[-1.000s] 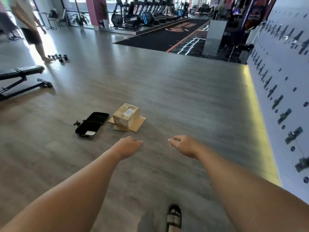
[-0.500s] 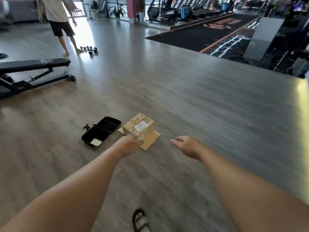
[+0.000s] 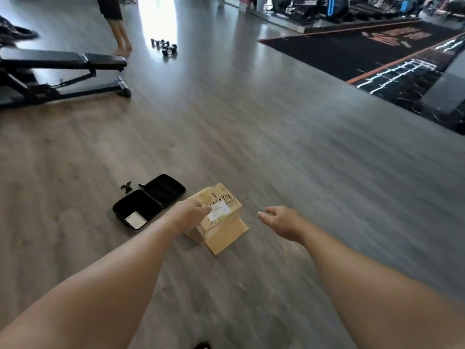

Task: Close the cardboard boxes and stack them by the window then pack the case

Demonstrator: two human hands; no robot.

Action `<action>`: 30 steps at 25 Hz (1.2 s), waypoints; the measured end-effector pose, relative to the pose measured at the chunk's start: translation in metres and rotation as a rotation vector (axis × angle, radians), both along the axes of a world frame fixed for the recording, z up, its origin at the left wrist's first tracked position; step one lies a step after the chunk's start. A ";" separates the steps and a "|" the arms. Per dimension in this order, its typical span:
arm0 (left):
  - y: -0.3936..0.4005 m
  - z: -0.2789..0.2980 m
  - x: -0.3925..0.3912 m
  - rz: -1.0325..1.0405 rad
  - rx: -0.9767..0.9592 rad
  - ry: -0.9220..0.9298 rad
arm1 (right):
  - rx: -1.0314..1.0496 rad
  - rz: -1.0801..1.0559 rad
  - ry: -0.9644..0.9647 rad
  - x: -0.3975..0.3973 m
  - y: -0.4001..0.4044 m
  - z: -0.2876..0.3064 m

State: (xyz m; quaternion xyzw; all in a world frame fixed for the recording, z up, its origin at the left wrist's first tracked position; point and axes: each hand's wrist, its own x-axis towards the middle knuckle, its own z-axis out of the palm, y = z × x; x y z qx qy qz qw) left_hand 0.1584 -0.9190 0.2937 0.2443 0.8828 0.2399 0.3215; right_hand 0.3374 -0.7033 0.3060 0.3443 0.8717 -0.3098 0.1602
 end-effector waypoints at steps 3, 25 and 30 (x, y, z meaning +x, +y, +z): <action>0.038 -0.024 -0.040 0.076 -0.057 -0.010 | 0.013 0.087 -0.018 -0.057 0.054 -0.023; 0.197 -0.496 -0.158 0.508 -0.244 -0.097 | -0.097 0.359 -0.041 -0.281 0.269 -0.507; 0.188 -0.616 -0.173 0.681 -0.175 -0.071 | -0.036 0.226 0.032 -0.292 0.271 -0.620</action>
